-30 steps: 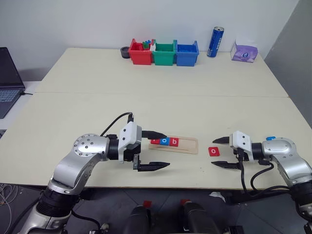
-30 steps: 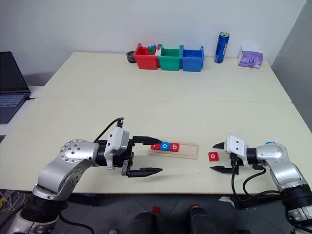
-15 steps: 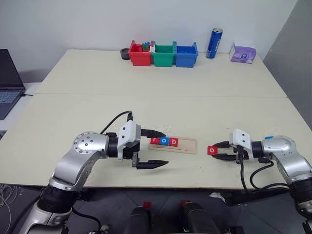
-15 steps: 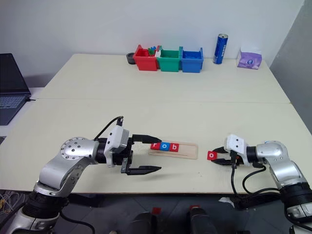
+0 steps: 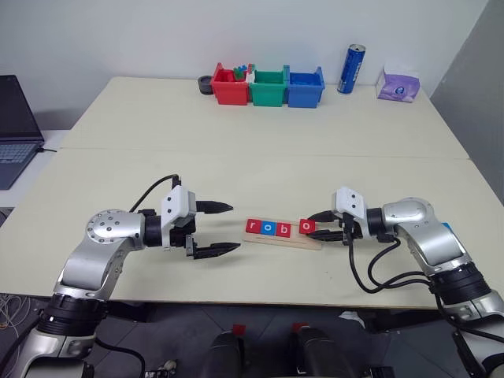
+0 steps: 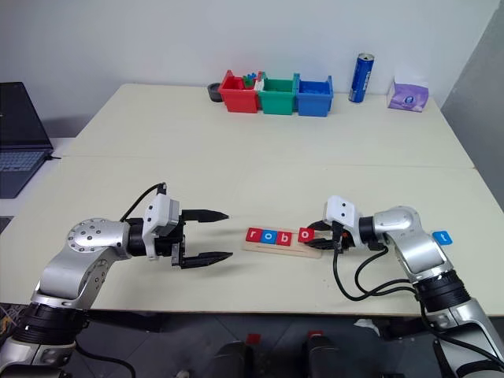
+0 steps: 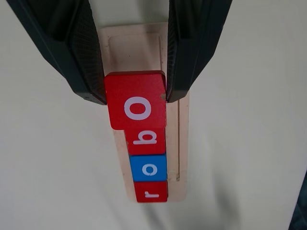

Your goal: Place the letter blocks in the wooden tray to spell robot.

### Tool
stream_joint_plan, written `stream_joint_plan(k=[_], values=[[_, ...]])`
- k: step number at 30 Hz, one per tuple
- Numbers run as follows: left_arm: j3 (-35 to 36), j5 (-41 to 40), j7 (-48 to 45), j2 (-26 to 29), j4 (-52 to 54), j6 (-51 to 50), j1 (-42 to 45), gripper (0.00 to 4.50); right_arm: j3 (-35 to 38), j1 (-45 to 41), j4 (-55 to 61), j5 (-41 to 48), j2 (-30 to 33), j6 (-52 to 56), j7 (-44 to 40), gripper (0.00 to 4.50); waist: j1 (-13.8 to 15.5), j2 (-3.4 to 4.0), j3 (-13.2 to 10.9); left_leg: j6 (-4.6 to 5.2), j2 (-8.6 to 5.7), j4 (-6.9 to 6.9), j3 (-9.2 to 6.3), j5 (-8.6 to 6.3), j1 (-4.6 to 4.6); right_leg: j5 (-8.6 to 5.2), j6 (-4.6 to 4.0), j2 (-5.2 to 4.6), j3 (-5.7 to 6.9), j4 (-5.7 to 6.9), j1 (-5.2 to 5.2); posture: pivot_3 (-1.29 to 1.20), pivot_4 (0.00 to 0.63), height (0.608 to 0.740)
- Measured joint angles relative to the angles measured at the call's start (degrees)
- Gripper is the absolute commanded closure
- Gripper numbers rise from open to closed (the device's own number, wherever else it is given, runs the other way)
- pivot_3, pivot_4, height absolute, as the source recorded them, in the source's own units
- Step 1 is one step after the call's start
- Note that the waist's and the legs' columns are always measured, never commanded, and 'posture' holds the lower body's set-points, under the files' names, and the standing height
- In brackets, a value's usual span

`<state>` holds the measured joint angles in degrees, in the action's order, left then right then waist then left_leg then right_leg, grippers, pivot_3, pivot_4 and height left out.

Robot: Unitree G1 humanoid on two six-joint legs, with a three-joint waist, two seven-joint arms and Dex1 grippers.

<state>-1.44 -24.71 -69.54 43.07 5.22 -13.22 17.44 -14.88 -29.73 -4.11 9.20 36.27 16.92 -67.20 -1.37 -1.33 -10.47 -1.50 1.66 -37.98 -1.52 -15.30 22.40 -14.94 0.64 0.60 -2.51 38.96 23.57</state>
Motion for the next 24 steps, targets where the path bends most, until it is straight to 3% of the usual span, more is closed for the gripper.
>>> stream_joint_plan(k=[24], values=[[-0.03, -0.17, 2.58, -0.62, 5.02, -1.51, -1.62, 0.0, -2.42, -2.34, -5.31, -5.72, -5.07, -4.09, 1.18, 3.05, -0.32, 0.01, -0.01, 0.0, 0.0, 0.02, -0.03, 0.0, -0.05, 0.01, -0.02, 0.14, 0.03, 0.04, 0.02, 0.0, 0.15, 0.74]])
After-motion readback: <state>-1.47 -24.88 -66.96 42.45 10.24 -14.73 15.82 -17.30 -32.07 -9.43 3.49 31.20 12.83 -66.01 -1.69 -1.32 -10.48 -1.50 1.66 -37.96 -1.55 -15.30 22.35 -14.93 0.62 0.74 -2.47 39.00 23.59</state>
